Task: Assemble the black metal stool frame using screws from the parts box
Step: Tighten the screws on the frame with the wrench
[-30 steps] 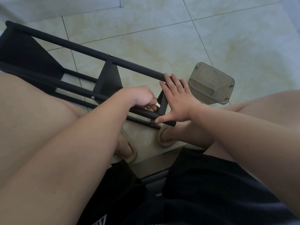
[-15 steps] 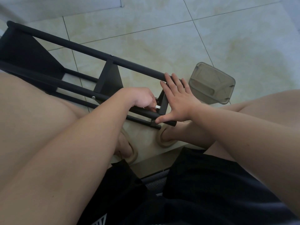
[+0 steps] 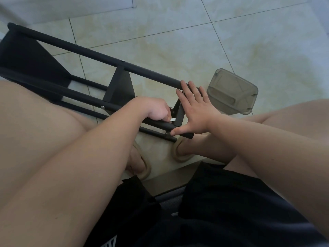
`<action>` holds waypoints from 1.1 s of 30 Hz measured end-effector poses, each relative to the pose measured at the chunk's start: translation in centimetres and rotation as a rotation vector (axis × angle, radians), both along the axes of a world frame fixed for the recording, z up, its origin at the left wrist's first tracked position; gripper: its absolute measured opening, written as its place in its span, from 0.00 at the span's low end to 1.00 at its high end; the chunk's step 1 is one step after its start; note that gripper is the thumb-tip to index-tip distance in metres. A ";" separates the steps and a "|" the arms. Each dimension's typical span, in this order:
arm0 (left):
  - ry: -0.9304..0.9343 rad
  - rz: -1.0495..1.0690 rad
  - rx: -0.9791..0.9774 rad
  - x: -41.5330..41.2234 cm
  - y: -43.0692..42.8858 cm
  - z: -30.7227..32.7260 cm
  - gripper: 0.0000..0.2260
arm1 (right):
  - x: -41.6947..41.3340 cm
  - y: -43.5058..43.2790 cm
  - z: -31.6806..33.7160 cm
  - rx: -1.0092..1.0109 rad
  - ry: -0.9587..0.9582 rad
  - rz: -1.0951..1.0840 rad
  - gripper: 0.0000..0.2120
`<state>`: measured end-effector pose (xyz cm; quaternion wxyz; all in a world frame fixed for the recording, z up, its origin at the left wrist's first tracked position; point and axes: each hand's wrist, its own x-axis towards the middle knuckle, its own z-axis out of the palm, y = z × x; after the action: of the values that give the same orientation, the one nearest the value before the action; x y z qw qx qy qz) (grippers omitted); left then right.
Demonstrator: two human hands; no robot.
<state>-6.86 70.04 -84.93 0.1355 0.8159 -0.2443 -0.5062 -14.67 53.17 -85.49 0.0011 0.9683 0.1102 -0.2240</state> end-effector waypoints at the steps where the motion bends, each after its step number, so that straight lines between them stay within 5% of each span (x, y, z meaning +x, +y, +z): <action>1: -0.013 0.013 -0.011 0.2 0.1 -0.2 0.07 | 0.0 0.0 0.0 -0.002 -0.001 0.001 0.70; 13: -0.067 0.188 -0.093 0.4 0.1 -0.7 0.11 | 0.0 0.0 0.0 0.002 0.004 -0.004 0.70; 21: 0.116 0.613 -0.257 -0.3 -0.4 -1.7 0.05 | 0.0 0.1 0.1 0.003 0.002 -0.001 0.70; 33: 0.118 0.679 -0.251 -0.8 -1.0 -1.6 0.09 | 0.0 0.2 0.3 0.012 0.009 -0.007 0.68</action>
<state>-7.62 69.03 -86.50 0.4085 0.7970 -0.0115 -0.4447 -14.66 53.35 -85.14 -0.0061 0.9677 0.1082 -0.2276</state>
